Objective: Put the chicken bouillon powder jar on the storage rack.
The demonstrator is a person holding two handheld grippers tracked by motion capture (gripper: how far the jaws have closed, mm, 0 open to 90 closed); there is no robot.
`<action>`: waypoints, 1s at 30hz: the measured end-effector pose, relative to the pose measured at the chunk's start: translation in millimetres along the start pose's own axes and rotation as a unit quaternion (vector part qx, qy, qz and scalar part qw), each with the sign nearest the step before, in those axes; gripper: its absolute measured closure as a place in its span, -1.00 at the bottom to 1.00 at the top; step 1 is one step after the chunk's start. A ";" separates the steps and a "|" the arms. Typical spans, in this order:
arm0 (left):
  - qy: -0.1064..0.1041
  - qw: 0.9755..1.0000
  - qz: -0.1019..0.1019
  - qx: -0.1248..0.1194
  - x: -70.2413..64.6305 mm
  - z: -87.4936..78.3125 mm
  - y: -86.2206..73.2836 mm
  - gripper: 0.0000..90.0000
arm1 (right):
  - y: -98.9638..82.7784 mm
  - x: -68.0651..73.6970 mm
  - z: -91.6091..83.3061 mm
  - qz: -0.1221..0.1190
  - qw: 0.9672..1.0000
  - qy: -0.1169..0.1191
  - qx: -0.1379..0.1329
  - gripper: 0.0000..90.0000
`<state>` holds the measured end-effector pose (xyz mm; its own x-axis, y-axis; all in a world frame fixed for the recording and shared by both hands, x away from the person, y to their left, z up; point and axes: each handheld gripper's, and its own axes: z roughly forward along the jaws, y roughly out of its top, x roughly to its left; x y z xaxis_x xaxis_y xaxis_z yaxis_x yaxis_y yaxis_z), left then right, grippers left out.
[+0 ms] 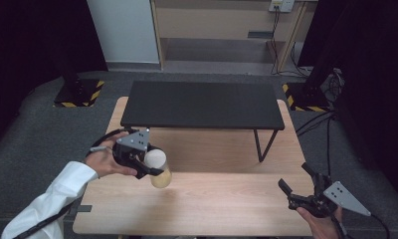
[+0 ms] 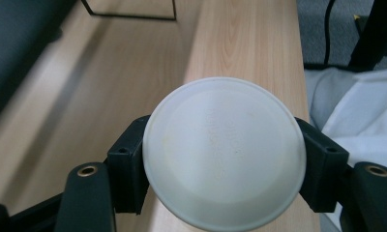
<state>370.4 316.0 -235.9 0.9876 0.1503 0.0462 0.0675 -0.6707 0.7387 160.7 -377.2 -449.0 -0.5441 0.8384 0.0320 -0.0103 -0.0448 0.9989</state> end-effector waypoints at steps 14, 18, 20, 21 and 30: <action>0.049 0.998 -0.003 -0.029 15.0 -84.7 100.1 -0.28 | -2.4 1.1 -1.3 -0.004 1.000 -0.002 -0.016 -0.99; 0.069 0.997 -0.018 -0.029 22.6 -97.1 121.3 -0.28 | -2.4 0.9 -1.1 -0.006 1.000 -0.002 -0.016 -0.99; 0.076 0.996 -0.024 -0.026 27.1 -100.6 129.7 -0.28 | -2.4 0.8 -1.0 -0.007 1.000 -0.002 -0.016 -0.99; 0.083 0.996 -0.036 -0.025 32.2 -102.7 135.4 -0.28 | -2.2 0.8 -1.2 -0.007 1.000 -0.002 -0.015 -0.99; 0.145 0.984 -0.099 -0.013 48.6 -99.6 144.8 -0.28 | -2.4 0.5 -1.7 -0.006 1.000 -0.003 -0.017 -0.99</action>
<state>414.0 298.5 -59.8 0.8730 0.4798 0.0872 0.2473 -0.5896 0.7689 159.1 -377.7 -451.5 -0.5380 0.8427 0.0198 -0.0450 -0.0522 0.9976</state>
